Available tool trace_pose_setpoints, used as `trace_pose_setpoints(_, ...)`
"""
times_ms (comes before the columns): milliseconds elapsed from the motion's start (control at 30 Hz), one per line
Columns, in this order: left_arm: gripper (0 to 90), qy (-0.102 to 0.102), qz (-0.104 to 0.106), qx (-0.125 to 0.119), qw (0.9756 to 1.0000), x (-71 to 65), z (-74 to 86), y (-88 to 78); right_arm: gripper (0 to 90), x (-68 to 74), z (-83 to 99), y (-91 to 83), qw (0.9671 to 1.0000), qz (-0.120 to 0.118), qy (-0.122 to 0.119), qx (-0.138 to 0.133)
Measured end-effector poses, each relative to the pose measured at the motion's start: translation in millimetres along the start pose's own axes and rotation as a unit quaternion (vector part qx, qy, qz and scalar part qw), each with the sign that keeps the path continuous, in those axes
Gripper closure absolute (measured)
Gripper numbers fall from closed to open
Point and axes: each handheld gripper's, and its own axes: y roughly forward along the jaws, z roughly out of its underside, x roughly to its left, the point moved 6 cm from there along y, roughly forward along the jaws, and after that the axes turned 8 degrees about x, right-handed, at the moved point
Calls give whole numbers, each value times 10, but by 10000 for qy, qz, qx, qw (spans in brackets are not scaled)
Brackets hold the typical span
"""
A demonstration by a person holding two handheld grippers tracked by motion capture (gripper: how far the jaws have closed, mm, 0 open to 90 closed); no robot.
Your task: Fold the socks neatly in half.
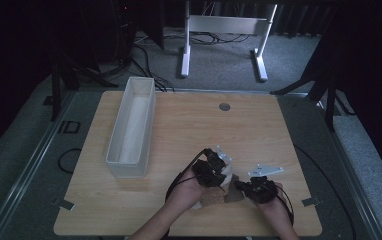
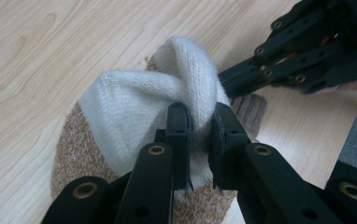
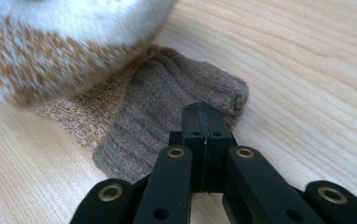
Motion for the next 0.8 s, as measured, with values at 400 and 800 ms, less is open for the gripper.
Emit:
trace_pose_setpoints(400, 798, 51, 81, 253, 9996, -58, -81, 327, 900, -63, -3, -113, 9999, -49, 73, -136)
trace_pose_setpoints(800, 616, 194, 228, 275, 9992, -114, -75, 430, 900, -281, -5, -431, 9979, 131, 382, -513)
